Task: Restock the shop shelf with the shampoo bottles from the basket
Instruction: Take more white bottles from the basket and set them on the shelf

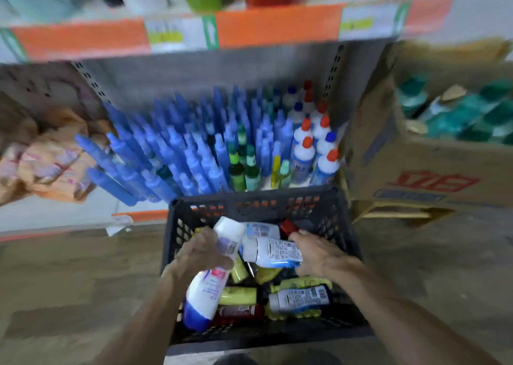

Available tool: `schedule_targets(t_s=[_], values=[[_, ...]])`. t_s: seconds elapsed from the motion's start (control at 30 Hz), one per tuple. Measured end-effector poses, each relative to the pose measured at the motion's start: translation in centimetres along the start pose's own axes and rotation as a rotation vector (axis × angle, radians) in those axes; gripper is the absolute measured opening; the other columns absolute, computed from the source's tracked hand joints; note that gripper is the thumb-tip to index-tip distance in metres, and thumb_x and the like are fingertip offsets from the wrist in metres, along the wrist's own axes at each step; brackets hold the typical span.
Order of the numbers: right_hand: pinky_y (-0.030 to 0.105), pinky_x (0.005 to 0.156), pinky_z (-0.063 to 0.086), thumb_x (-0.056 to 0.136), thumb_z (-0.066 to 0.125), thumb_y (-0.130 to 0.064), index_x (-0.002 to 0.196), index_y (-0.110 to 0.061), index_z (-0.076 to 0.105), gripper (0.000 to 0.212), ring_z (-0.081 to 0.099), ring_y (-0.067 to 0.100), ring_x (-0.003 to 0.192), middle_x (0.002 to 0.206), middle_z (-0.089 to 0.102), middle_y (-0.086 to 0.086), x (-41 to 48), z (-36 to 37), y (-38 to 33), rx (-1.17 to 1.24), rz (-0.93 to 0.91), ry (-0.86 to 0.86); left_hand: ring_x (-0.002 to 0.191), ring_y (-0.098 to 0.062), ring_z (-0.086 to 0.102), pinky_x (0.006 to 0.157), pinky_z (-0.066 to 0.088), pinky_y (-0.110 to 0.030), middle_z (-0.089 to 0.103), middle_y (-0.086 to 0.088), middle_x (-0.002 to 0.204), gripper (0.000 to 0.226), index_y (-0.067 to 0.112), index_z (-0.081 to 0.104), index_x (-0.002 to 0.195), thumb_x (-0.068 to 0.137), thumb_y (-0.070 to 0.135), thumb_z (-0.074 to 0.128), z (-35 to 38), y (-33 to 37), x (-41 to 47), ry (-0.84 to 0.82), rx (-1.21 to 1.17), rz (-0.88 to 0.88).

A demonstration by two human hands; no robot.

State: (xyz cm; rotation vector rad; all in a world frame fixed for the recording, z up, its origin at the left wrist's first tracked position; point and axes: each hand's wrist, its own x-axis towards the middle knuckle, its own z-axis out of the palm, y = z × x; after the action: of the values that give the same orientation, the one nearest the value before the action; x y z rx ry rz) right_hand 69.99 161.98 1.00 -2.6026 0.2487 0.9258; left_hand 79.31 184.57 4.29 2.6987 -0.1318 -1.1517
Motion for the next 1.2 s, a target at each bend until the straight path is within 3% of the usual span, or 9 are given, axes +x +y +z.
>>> schedule_targets(t_s=[0.17, 0.33, 0.43, 0.6, 0.7, 0.83, 0.97, 1.1, 1.2], values=[[0.036, 0.102, 0.044, 0.076, 0.078, -0.027, 0.139, -0.021, 0.042, 0.073, 0.049, 0.021, 0.130, 0.142, 0.043, -0.001, -12.0, -14.0, -5.2, 0.015, -0.022, 0.093, 0.081, -0.022, 0.062, 0.063, 0.043, -0.026, 0.066, -0.008, 0.097, 0.066, 0.006, 0.059, 0.104, 0.053, 0.041, 0.080, -12.0, 3.8, -12.0, 0.018, -0.103, 0.048], [0.041, 0.090, 0.050, 0.074, 0.076, -0.033, 0.116, -0.023, 0.044, 0.054, 0.056, 0.021, 0.114, 0.125, 0.050, -0.003, -23.7, -28.6, -10.8, -0.013, -0.089, 0.210, 0.059, -0.009, 0.058, 0.046, 0.040, -0.016, 0.058, 0.008, 0.067, 0.033, 0.020, 0.051, 0.070, 0.059, 0.038, 0.077, -25.8, 8.6, -26.9, 0.039, -0.198, 0.083], [0.041, 0.094, 0.049, 0.073, 0.075, -0.036, 0.127, -0.021, 0.045, 0.064, 0.054, 0.020, 0.120, 0.131, 0.049, -0.003, -29.7, -36.9, -13.8, -0.019, -0.133, 0.266, 0.049, -0.004, 0.053, 0.036, 0.034, -0.011, 0.055, 0.008, 0.057, 0.028, 0.018, 0.052, 0.062, 0.066, 0.031, 0.077, -33.7, 11.5, -34.1, 0.113, -0.211, 0.113], [0.039, 0.088, 0.050, 0.076, 0.077, -0.033, 0.131, -0.021, 0.045, 0.065, 0.057, 0.021, 0.115, 0.128, 0.051, -0.001, -37.4, -49.2, -17.6, -0.037, -0.192, 0.404, 0.048, -0.004, 0.054, 0.040, 0.039, -0.012, 0.058, 0.009, 0.057, 0.023, 0.019, 0.056, 0.061, 0.067, 0.031, 0.075, -45.0, 15.2, -43.8, 0.249, -0.214, 0.172], [0.036, 0.085, 0.049, 0.073, 0.076, -0.040, 0.124, -0.019, 0.049, 0.062, 0.058, 0.022, 0.111, 0.121, 0.053, -0.001, -40.9, -54.7, -19.3, 0.012, -0.236, 0.487, 0.037, 0.002, 0.049, 0.040, 0.039, -0.014, 0.055, 0.010, 0.042, 0.027, 0.018, 0.057, 0.055, 0.067, 0.030, 0.078, -50.1, 16.2, -48.1, 0.350, -0.265, 0.186], [0.037, 0.081, 0.048, 0.071, 0.078, -0.033, 0.120, -0.017, 0.051, 0.058, 0.060, 0.025, 0.107, 0.118, 0.055, 0.002, -43.9, -59.6, -20.8, 0.040, -0.276, 0.597, 0.058, -0.009, 0.060, 0.053, 0.047, -0.020, 0.065, 0.002, 0.069, 0.026, 0.018, 0.060, 0.070, 0.069, 0.035, 0.079, -54.5, 17.2, -51.9, 0.409, -0.307, 0.183], [0.036, 0.075, 0.044, 0.072, 0.078, -0.034, 0.116, -0.016, 0.052, 0.054, 0.058, 0.024, 0.102, 0.113, 0.054, 0.004, -45.3, -61.7, -21.7, 0.051, -0.314, 0.633, 0.062, -0.010, 0.059, 0.053, 0.047, -0.022, 0.062, 0.000, 0.072, 0.026, 0.020, 0.055, 0.069, 0.072, 0.034, 0.077, -56.4, 17.7, -54.0, 0.467, -0.337, 0.159], [0.039, 0.079, 0.049, 0.071, 0.077, -0.034, 0.115, -0.015, 0.051, 0.054, 0.059, 0.026, 0.102, 0.113, 0.055, 0.005, -45.0, -62.2, -22.3, 0.047, -0.300, 0.644, 0.067, -0.015, 0.063, 0.063, 0.053, -0.028, 0.064, -0.002, 0.074, 0.030, 0.017, 0.056, 0.075, 0.070, 0.034, 0.080, -57.6, 17.0, -54.4, 0.489, -0.392, 0.136], [0.037, 0.079, 0.048, 0.070, 0.077, -0.035, 0.116, -0.015, 0.051, 0.057, 0.059, 0.025, 0.102, 0.114, 0.056, 0.005, -44.3, -62.7, -23.5, 0.052, -0.283, 0.649, 0.067, -0.015, 0.064, 0.054, 0.049, -0.027, 0.065, -0.002, 0.077, 0.035, 0.016, 0.057, 0.086, 0.070, 0.037, 0.080, -58.6, 16.1, -54.2, 0.485, -0.427, 0.136]])
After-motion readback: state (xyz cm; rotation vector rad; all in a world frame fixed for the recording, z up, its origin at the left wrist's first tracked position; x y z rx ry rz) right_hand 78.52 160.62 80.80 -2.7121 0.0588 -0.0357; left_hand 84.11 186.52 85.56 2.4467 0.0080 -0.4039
